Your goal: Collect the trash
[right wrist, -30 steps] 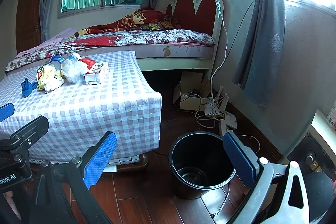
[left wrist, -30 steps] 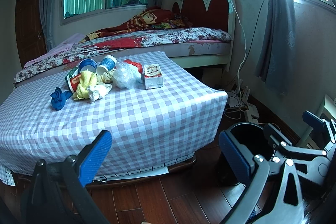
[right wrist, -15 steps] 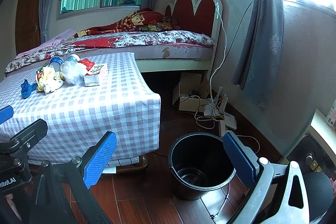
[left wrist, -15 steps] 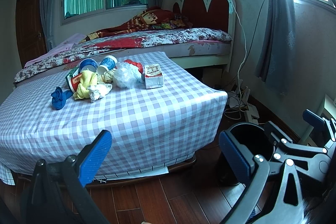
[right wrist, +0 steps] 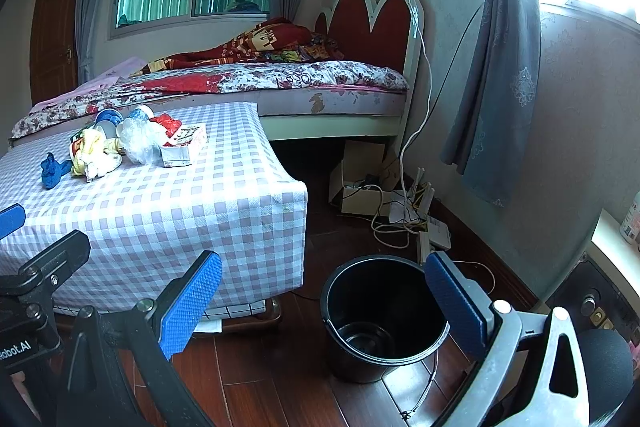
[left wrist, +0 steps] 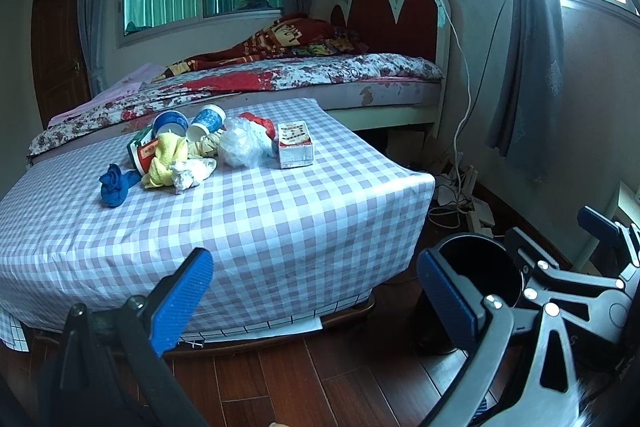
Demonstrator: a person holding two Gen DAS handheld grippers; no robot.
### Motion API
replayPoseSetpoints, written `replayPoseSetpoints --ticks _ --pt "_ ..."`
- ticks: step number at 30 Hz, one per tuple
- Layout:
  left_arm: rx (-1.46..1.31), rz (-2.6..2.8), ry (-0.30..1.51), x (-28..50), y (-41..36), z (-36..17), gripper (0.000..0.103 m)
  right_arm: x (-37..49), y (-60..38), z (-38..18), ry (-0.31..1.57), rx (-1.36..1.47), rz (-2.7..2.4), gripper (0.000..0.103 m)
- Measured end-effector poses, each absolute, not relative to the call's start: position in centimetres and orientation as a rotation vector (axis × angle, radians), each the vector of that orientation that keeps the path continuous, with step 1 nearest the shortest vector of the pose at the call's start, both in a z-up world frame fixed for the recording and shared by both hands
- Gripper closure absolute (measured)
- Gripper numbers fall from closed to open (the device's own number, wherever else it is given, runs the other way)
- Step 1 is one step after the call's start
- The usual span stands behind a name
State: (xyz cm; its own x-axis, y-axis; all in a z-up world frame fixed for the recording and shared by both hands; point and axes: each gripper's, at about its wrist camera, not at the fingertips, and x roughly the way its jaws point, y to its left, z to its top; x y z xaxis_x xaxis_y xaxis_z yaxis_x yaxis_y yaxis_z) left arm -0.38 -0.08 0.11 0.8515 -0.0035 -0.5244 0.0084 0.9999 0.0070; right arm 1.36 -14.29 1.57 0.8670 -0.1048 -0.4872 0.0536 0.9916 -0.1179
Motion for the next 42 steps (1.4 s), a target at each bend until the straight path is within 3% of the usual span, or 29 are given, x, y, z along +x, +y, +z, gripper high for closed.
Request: replayPoseSetpoints --ticks 33,42 --pt "0.018 0.009 0.571 0.2 0.3 -0.6 0.001 1.6 -13.9 1.4 0.522 -0.102 -0.069 0.001" --pt "-0.004 0.089 0.557 2.3 4.2 -0.1 0.001 4.8 -12.4 1.4 0.56 -0.108 0.05 0.001"
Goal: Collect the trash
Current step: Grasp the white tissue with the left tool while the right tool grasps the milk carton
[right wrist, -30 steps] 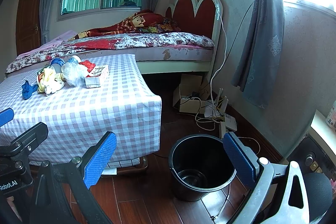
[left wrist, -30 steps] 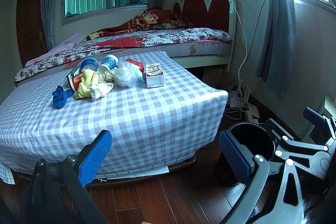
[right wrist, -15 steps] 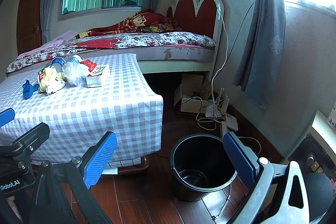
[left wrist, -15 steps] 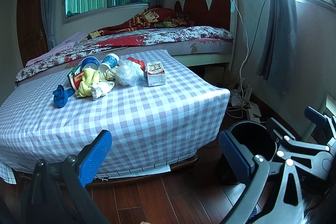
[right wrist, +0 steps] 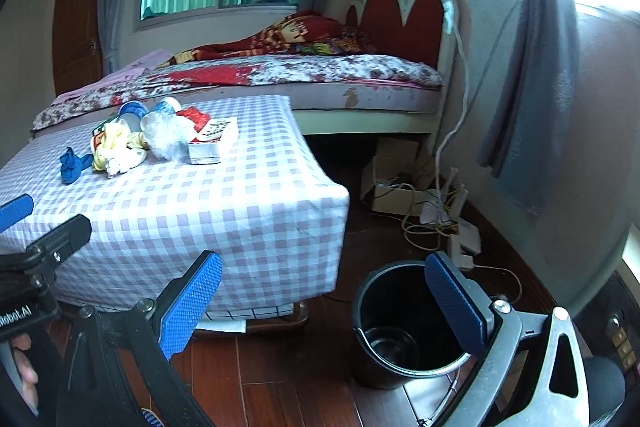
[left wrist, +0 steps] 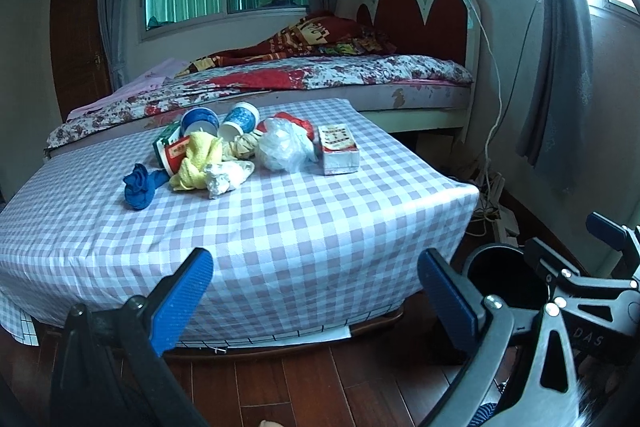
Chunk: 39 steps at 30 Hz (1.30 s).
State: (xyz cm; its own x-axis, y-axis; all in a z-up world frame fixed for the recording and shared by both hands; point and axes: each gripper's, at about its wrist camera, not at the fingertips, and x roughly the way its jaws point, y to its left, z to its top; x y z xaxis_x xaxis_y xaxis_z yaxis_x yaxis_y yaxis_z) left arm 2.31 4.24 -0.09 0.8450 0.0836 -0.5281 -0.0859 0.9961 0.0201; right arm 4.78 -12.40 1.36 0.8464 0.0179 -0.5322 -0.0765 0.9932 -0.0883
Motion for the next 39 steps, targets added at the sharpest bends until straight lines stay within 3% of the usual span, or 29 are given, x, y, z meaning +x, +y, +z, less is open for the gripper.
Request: replayPoseSetpoints --ticks 11,13,15,18,20,28,31,33,36,39 --pt "-0.076 0.225 0.593 6.8 13.6 -0.9 0.001 14.1 -5.5 1.9 0.597 -0.192 0.217 0.001" --pt "-0.118 0.196 0.614 8.1 15.1 -1.4 0.009 15.8 -4.2 1.9 0.605 -0.181 0.272 0.001" --pt "-0.138 0.173 0.638 9.7 16.0 -2.0 0.024 17.1 -2.8 1.9 0.593 -0.181 0.298 0.001" --pt "-0.143 0.153 0.655 12.1 16.5 -2.6 0.032 19.6 -1.1 1.0 0.609 -0.187 0.33 0.002" --pt "-0.142 0.143 0.661 13.7 16.6 -2.9 0.034 21.3 0.0 0.1 0.635 -0.188 0.347 0.013" --pt "-0.162 0.106 0.724 18.4 16.7 -4.6 0.041 26.5 1.4 -2.8 0.727 -0.167 0.347 0.029" --pt "-0.172 0.097 0.746 19.6 16.9 -5.0 0.046 27.6 1.1 -2.8 0.74 -0.147 0.348 0.04" --pt "-0.174 0.086 0.762 20.2 16.8 -5.2 0.055 28.1 0.7 -2.8 0.75 -0.128 0.35 0.049" --pt "-0.169 0.075 0.78 20.7 16.6 -5.5 0.068 28.2 0.3 -2.7 0.751 -0.122 0.352 0.049" --pt "-0.179 0.072 0.755 20.1 16.5 -5.0 0.073 27.9 -0.5 -2.6 0.747 -0.118 0.366 0.05"
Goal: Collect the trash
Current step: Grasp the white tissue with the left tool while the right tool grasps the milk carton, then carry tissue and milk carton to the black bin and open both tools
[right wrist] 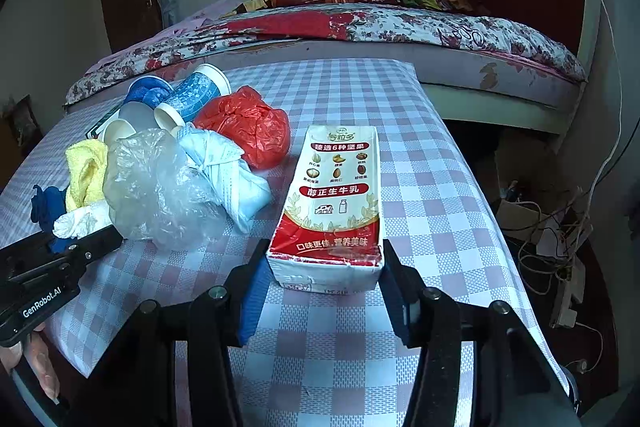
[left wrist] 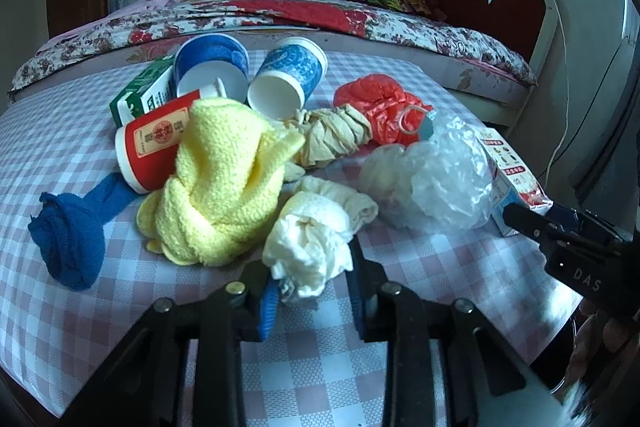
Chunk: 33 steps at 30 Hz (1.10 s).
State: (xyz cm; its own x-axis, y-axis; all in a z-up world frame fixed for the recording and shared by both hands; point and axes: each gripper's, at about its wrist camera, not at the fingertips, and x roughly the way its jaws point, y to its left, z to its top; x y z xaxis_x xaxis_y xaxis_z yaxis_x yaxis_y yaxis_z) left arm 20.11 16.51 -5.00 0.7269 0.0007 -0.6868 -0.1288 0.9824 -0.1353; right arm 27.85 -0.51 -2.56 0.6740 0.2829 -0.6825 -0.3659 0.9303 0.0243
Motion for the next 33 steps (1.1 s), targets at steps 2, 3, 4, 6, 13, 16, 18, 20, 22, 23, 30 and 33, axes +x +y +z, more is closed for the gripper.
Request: replayPoseSetpoints --ticks 2,3,4,6,13,16,18,20,22,23,30,33 --pt "-0.185 0.064 0.726 19.3 16.2 -4.3 0.074 27.3 -0.9 -2.1 0.726 -0.124 0.368 0.05" --pt "-0.18 0.061 0.711 18.9 15.9 -3.9 0.074 26.9 -1.1 -1.8 0.712 -0.126 0.369 0.05" --pt "-0.173 0.059 0.697 18.2 15.6 -3.6 0.074 26.7 -1.3 -1.5 0.702 -0.13 0.372 0.05" --pt "-0.17 0.054 0.674 17.2 15.0 -2.9 0.074 25.9 -1.9 -1.2 0.686 -0.145 0.376 0.05" --pt "-0.131 0.008 0.58 15.0 11.2 -0.2 0.074 21.6 -5.8 0.3 0.603 -0.199 0.371 0.05" --pt "-0.116 -0.045 0.573 14.8 9.1 0.1 0.074 20.1 -8.1 0.7 0.591 -0.202 0.354 0.05" --pt "-0.1 -0.089 0.584 14.9 7.4 0.0 0.074 19.3 -10.3 1.3 0.582 -0.181 0.34 0.05" --pt "-0.087 -0.133 0.591 15.0 5.8 -0.1 0.074 18.7 -12.3 1.8 0.575 -0.167 0.315 0.05" --pt "-0.076 -0.175 0.594 15.0 4.3 -0.2 0.074 18.2 -14.4 2.1 0.574 -0.147 0.299 0.05" --pt "-0.069 -0.197 0.596 15.1 3.5 -0.2 0.074 18.0 -15.4 2.1 0.576 -0.143 0.282 0.05" --pt "-0.021 -0.365 0.619 15.0 -2.9 -1.0 0.074 15.9 -21.9 0.1 0.651 -0.119 0.174 0.05" --pt "0.003 -0.44 0.633 14.7 -5.9 -1.5 0.074 14.9 -24.3 -0.8 0.68 -0.117 0.137 0.05"
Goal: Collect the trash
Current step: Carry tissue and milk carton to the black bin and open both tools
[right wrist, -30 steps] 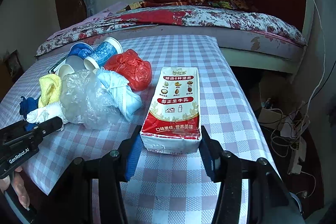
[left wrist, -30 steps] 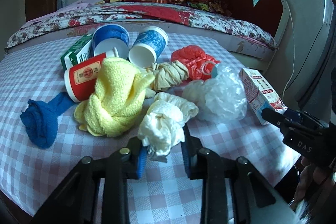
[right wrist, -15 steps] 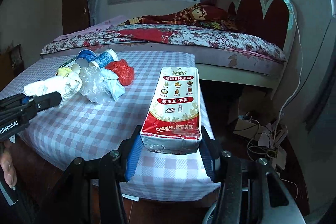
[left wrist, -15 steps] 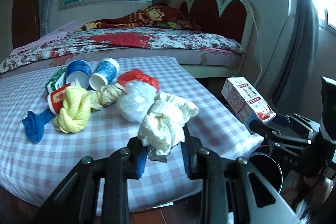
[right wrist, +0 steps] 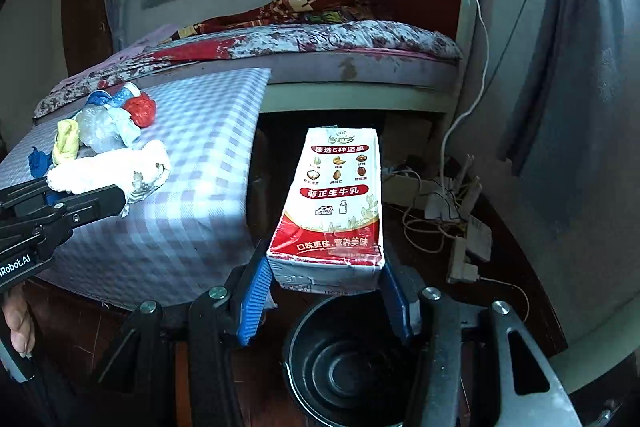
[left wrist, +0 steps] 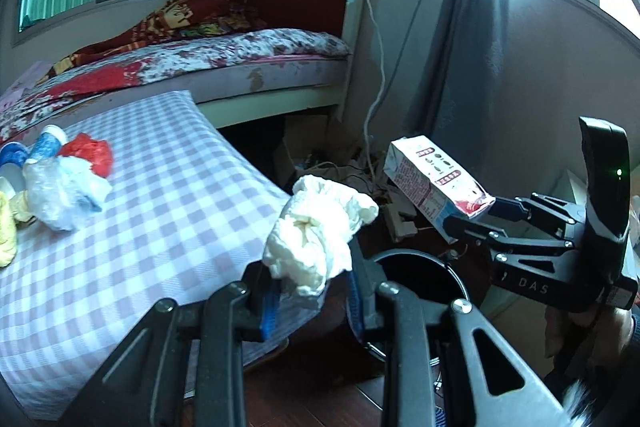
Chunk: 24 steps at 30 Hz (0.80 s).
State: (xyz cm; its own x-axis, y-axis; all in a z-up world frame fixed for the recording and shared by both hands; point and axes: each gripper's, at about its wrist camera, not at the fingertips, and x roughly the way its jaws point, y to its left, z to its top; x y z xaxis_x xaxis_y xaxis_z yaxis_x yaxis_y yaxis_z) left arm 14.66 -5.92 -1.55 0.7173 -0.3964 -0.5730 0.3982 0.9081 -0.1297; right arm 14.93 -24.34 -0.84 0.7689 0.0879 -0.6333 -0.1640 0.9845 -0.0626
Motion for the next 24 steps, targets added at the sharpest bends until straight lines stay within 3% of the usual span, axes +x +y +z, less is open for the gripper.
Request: replayPoseSetpoints --ticks 16,18,19,20,21,24 --pt "0.097 -0.68 0.852 15.7 -15.1 -7.7 0.073 12.7 -32.7 -7.4 0.887 -0.075 0.12 0.049" --pt "0.084 -0.722 0.889 16.0 -16.0 -8.3 0.055 12.9 -33.1 -8.1 0.906 -0.061 0.146 0.044" --pt "0.081 -0.69 0.892 16.6 -15.9 -8.5 0.042 13.4 -33.4 -8.7 0.93 -0.064 0.12 0.019" --pt "0.079 -0.649 0.88 16.6 -15.6 -8.4 0.02 13.8 -33.9 -9.2 0.95 -0.066 0.071 0.005" --pt "0.076 -0.61 0.859 16.5 -15.0 -8.2 0.01 13.9 -34.4 -9.4 0.95 -0.052 0.048 0.005" --pt "0.069 -0.528 0.839 16.2 -13.7 -7.8 0.001 14.1 -35.1 -9.2 0.952 -0.034 0.013 0.005"
